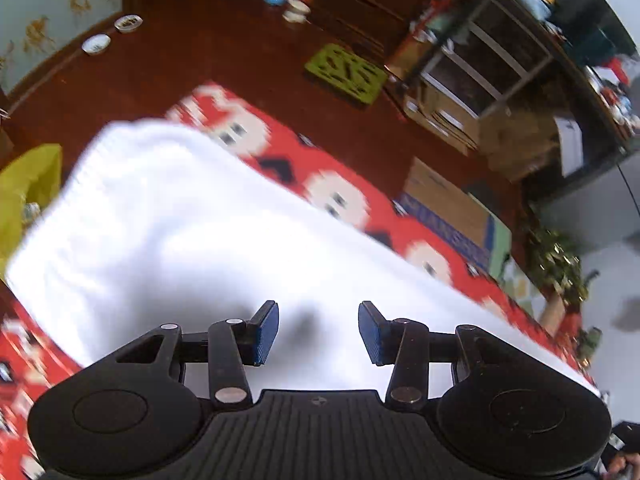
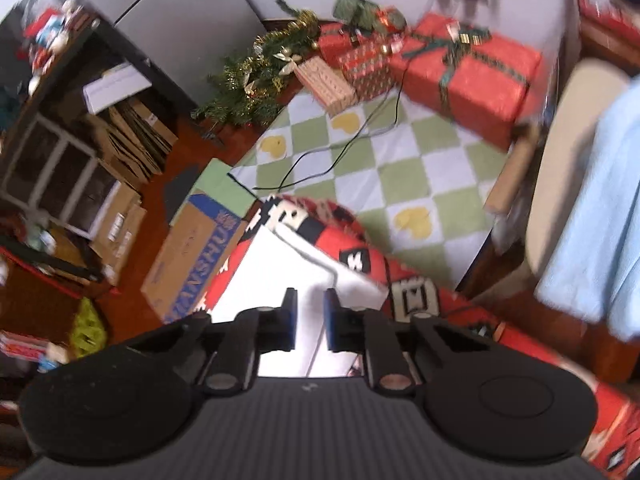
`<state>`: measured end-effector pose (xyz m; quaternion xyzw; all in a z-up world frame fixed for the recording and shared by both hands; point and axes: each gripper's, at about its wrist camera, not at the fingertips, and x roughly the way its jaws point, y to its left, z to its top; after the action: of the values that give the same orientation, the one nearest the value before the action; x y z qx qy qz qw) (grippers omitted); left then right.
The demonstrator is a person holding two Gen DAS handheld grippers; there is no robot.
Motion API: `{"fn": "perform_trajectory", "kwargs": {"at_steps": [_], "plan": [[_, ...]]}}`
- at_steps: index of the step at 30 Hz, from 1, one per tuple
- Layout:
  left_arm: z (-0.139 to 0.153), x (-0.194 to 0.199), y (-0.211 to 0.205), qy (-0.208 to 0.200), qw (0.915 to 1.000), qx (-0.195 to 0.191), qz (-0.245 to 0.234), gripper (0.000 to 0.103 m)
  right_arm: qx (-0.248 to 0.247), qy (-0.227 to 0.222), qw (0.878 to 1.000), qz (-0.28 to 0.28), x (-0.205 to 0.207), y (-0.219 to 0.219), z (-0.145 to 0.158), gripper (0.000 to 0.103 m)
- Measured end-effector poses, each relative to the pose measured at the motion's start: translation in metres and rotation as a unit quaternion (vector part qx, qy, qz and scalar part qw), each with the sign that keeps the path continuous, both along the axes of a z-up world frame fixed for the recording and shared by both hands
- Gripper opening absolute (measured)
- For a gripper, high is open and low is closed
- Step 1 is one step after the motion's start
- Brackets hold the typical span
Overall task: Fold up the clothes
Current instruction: 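Open the left gripper and lay the folded bundle flat on the blanket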
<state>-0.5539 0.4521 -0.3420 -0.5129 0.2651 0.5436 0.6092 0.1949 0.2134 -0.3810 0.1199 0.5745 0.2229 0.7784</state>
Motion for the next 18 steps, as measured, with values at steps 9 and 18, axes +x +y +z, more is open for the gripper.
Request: {"fn": "perform_trajectory", "kwargs": {"at_steps": [9, 18], "plan": [[0.001, 0.06, -0.027, 0.02, 0.9982, -0.003, -0.056, 0.043, -0.026, -0.014, 0.999, 0.041, 0.003, 0.006, -0.031, 0.009], [0.008, 0.097, -0.05, 0.035, 0.9969, 0.001, -0.07, 0.044, -0.006, -0.011, 0.997, 0.071, 0.006, 0.043, -0.033, 0.011]]}}
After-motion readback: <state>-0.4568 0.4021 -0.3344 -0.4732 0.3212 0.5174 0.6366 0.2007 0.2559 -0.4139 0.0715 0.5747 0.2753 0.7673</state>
